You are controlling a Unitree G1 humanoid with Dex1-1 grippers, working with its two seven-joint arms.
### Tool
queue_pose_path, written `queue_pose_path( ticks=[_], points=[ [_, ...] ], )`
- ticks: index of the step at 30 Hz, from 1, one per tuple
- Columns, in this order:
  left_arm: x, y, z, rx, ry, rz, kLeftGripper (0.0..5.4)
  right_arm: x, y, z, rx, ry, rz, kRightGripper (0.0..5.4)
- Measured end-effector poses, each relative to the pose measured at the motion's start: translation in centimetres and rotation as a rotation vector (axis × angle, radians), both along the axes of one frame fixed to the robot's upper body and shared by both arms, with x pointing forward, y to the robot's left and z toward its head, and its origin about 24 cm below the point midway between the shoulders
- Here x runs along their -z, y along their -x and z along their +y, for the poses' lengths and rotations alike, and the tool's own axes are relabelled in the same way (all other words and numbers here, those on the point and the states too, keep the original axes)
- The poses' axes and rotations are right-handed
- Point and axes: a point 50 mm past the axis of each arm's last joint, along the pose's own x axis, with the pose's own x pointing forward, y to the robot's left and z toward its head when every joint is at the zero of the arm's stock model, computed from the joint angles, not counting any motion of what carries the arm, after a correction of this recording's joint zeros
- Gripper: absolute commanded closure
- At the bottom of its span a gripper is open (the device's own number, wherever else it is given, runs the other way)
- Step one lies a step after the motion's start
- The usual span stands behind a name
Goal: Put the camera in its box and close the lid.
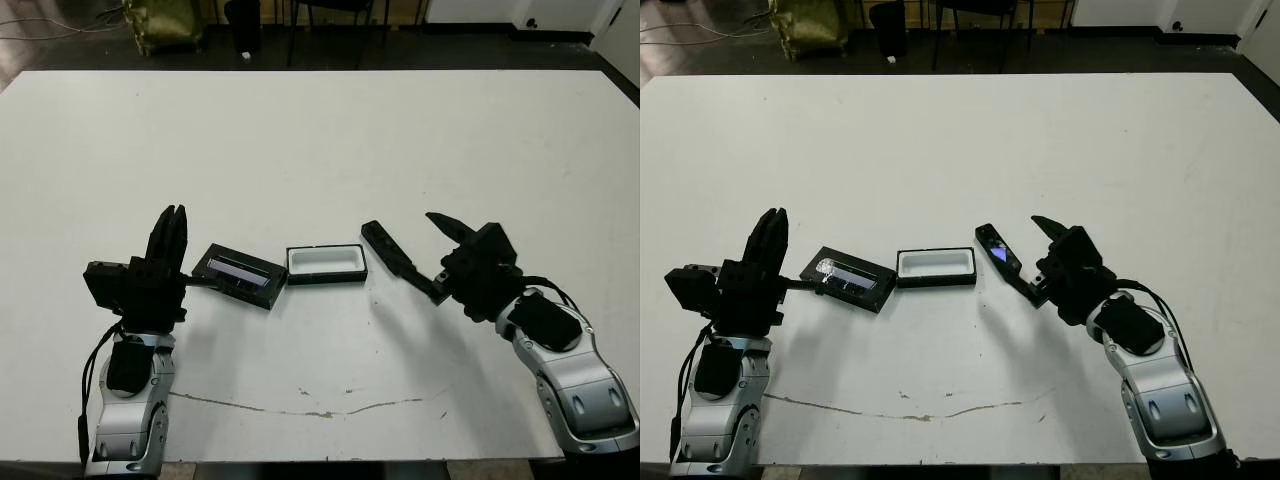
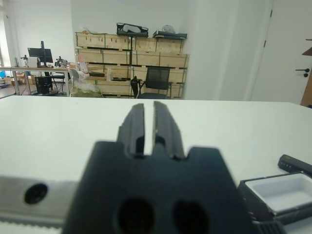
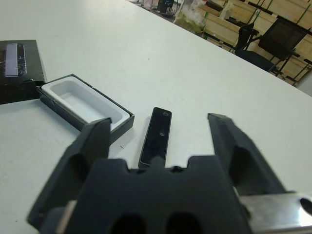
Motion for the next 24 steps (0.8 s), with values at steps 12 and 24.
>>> queue_pose_path(
  ticks=[12, 24],
  points=[
    [0.0, 0.0, 0.0, 0.001, 0.0, 0.0, 5.4, 1.1, -0.5, 0.1, 0.023, -0.028, 0.055, 0.01],
    [0.0, 0.0, 0.0, 0.002, 0.004, 0.0, 5.4, 1.9, -1.0, 0.2, 0.131, -0.079, 0.128, 0.01]
  ],
)
